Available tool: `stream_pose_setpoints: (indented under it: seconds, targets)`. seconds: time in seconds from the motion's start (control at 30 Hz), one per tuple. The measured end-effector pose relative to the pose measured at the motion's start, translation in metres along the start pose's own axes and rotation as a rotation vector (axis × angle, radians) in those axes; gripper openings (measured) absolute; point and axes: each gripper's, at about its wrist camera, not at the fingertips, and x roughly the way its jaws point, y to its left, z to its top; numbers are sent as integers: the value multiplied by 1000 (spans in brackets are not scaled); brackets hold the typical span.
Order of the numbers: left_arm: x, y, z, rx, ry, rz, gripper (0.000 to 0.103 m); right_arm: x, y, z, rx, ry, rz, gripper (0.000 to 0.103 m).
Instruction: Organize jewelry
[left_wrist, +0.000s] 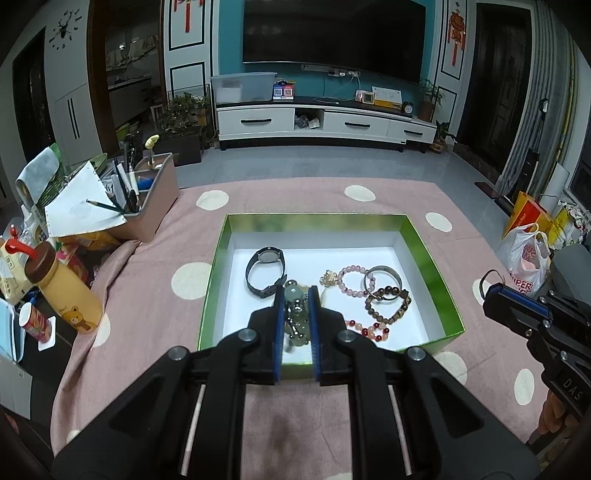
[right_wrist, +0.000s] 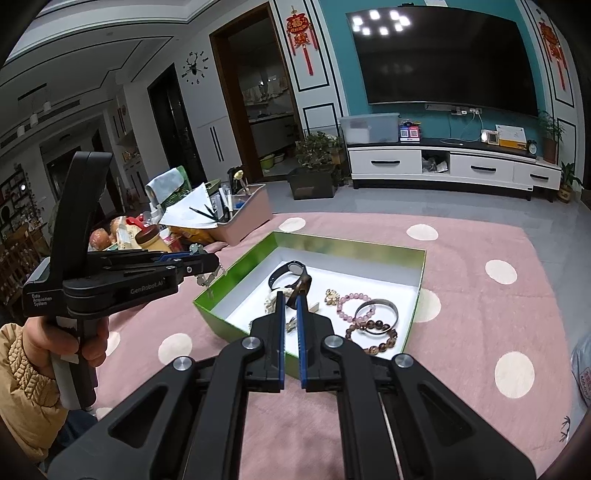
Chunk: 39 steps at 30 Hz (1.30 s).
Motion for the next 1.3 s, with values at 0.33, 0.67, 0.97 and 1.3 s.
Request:
stream_pose_setpoints:
  seconds: [0.33, 0.67, 0.97, 1.3]
  targets:
    - [32, -6, 10, 20, 31, 4, 11, 23, -14, 6, 5, 32, -25, 5]
    - [62, -5, 13, 17, 77, -11, 11, 49, -26, 7, 21, 81, -36, 5]
    - [85, -3, 10, 0, 131, -26, 11, 75, -38, 6, 46, 143, -41, 5]
    - [100, -12, 6, 17, 162, -27, 12, 89, -49, 1, 71, 189, -38, 5]
